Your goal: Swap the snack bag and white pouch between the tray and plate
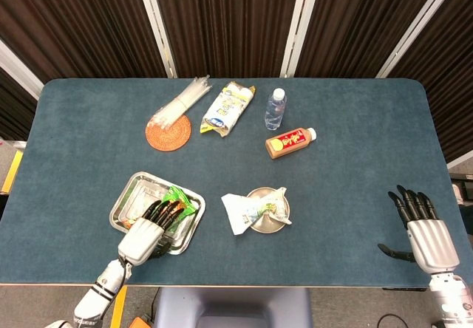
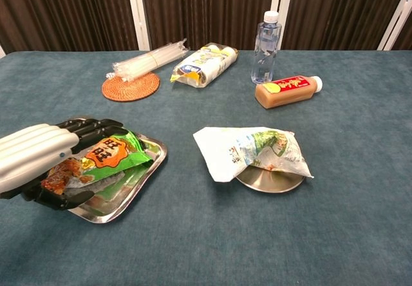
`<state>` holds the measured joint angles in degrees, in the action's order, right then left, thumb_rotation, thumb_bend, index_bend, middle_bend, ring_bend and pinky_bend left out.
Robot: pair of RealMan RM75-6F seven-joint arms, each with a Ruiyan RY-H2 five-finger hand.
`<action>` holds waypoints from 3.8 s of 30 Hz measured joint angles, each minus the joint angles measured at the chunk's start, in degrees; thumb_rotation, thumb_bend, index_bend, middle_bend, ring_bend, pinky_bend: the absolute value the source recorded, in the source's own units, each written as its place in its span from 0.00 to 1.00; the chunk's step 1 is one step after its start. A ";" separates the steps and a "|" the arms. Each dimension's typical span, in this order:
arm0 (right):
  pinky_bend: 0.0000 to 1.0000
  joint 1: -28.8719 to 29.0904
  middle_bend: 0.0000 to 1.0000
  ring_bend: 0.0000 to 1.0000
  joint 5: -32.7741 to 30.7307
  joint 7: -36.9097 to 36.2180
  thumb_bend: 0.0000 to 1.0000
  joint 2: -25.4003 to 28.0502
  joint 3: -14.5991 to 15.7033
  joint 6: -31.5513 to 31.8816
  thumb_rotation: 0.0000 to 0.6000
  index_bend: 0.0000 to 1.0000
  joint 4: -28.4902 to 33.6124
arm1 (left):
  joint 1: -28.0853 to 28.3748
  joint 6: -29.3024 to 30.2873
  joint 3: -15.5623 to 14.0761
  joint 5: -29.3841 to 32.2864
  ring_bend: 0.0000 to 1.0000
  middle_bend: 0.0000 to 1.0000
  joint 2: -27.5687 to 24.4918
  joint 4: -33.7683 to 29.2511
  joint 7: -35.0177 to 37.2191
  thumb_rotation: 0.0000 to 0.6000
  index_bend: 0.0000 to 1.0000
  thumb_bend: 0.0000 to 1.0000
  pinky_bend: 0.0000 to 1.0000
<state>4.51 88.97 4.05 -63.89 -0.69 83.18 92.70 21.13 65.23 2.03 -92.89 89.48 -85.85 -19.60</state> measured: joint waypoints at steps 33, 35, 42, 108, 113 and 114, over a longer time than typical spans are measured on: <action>0.00 0.11 0.00 0.00 -1.25 -0.10 0.13 1.15 0.11 -1.55 1.00 0.00 0.95 | 5.47 4.50 6.77 10.12 0.61 0.63 10.68 13.44 -6.95 1.00 0.55 0.45 0.67; 0.00 0.16 0.00 0.00 -1.64 0.04 0.13 1.32 0.07 -1.81 1.00 0.00 1.23 | 6.26 5.42 7.43 9.39 0.62 0.63 10.98 13.55 -7.18 1.00 0.56 0.45 0.67; 0.00 0.47 0.00 0.00 -2.66 -0.39 0.13 1.48 -0.19 -2.83 1.00 0.00 1.32 | 11.18 5.37 11.05 8.37 0.61 0.61 12.09 14.33 -6.80 1.00 0.54 0.45 0.66; 0.09 23.43 0.20 0.03 -21.58 26.54 0.30 -19.41 -9.59 -25.88 1.00 0.30 8.09 | -6.69 32.43 -8.47 -2.81 0.00 0.00 -10.72 11.95 16.28 1.00 0.00 0.36 0.00; 0.11 27.07 0.28 0.09 -28.61 30.77 0.30 -23.12 -10.45 -27.47 1.00 0.50 6.58 | -6.86 30.89 -7.98 -2.91 0.00 0.00 -11.48 11.64 17.05 1.00 0.00 0.36 0.00; 0.12 27.75 0.28 0.10 -29.73 31.31 0.30 -23.75 -10.57 -27.70 1.00 0.51 6.22 | -6.89 30.50 -7.88 -2.91 0.00 0.00 -11.67 11.48 17.15 1.00 0.00 0.36 0.00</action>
<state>32.27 59.24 35.36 -87.64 -11.25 55.47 98.92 14.25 95.73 -5.85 -95.81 77.80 -74.37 -2.45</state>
